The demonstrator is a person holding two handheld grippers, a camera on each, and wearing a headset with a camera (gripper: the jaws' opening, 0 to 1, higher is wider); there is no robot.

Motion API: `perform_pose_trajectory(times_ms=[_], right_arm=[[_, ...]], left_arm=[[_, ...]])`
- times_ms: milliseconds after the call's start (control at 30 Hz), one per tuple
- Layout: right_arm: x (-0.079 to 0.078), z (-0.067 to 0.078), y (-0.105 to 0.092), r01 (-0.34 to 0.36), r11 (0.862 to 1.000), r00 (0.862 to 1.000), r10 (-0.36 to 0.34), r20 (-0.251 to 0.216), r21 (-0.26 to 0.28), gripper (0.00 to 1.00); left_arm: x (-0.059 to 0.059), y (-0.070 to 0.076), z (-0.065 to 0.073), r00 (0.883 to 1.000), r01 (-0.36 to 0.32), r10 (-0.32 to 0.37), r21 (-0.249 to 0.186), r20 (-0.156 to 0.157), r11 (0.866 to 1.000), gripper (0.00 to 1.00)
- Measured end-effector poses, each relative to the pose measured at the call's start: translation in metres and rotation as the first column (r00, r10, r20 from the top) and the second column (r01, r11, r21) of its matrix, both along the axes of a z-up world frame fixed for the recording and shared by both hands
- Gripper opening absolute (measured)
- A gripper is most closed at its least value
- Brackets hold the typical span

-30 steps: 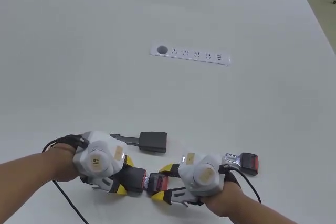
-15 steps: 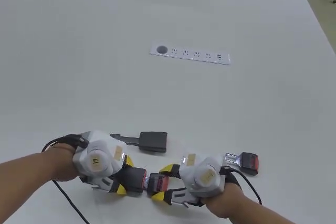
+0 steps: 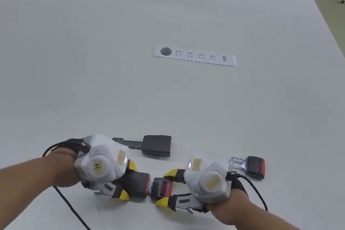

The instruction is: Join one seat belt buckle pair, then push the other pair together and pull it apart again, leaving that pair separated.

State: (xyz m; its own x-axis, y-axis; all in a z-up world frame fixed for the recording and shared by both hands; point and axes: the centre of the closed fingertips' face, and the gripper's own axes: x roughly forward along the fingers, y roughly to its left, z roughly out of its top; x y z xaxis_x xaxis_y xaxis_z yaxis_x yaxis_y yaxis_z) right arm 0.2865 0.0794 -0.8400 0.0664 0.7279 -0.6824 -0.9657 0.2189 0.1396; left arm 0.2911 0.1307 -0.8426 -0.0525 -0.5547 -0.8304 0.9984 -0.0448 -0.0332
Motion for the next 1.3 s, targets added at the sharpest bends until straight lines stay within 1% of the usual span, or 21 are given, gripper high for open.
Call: perform_pose_trajectory(times_ms=[800,1000,1133,1200,1233,1267,1300], right_arm=[[0.0008,-0.0003,-0.0004,0.005,1.0,1.0,-0.005,-0.003,0.004,0.34],[0.0001,0.0006,0.0001,0.006,1.0,1.0,-0.006,0.004,0.001,0.35],[-0.0002,-0.0005,0.0001,0.001,1.0,1.0,-0.001,0.011,-0.008,0.35],[-0.0003,0.0001,0.0003,0.007,1.0,1.0,-0.007,0.001,-0.005,0.36],[-0.0001,-0.0001,0.0003,0.0,1.0,1.0,0.0,0.006,-0.009,0.36],[-0.0001,0.0003,0.0006,-0.011,1.0,1.0,0.012,0.022,-0.016,0.36],[-0.0002,0.0013,0.0013,-0.021,0.999,0.999,0.022,0.049,-0.026,0.36]], left_arm=[[0.0007,0.0,-0.0009,1.0,-0.002,0.002,0.003,-0.001,1.0,0.34],[0.0005,-0.0008,-0.0007,1.0,-0.004,0.003,0.005,0.002,1.0,0.35],[-0.0001,-0.0016,-0.0007,1.0,0.001,-0.001,0.017,0.012,1.0,0.35],[-0.0002,-0.0017,-0.0006,1.0,0.0,-0.001,0.019,0.014,1.0,0.35],[-0.0004,-0.0022,-0.0005,1.0,-0.004,0.004,0.022,0.014,1.0,0.35],[-0.0007,-0.0026,-0.0004,1.0,-0.013,0.012,0.027,0.013,1.0,0.35],[-0.0016,-0.0032,-0.0002,1.0,-0.014,0.014,0.031,0.017,0.999,0.35]])
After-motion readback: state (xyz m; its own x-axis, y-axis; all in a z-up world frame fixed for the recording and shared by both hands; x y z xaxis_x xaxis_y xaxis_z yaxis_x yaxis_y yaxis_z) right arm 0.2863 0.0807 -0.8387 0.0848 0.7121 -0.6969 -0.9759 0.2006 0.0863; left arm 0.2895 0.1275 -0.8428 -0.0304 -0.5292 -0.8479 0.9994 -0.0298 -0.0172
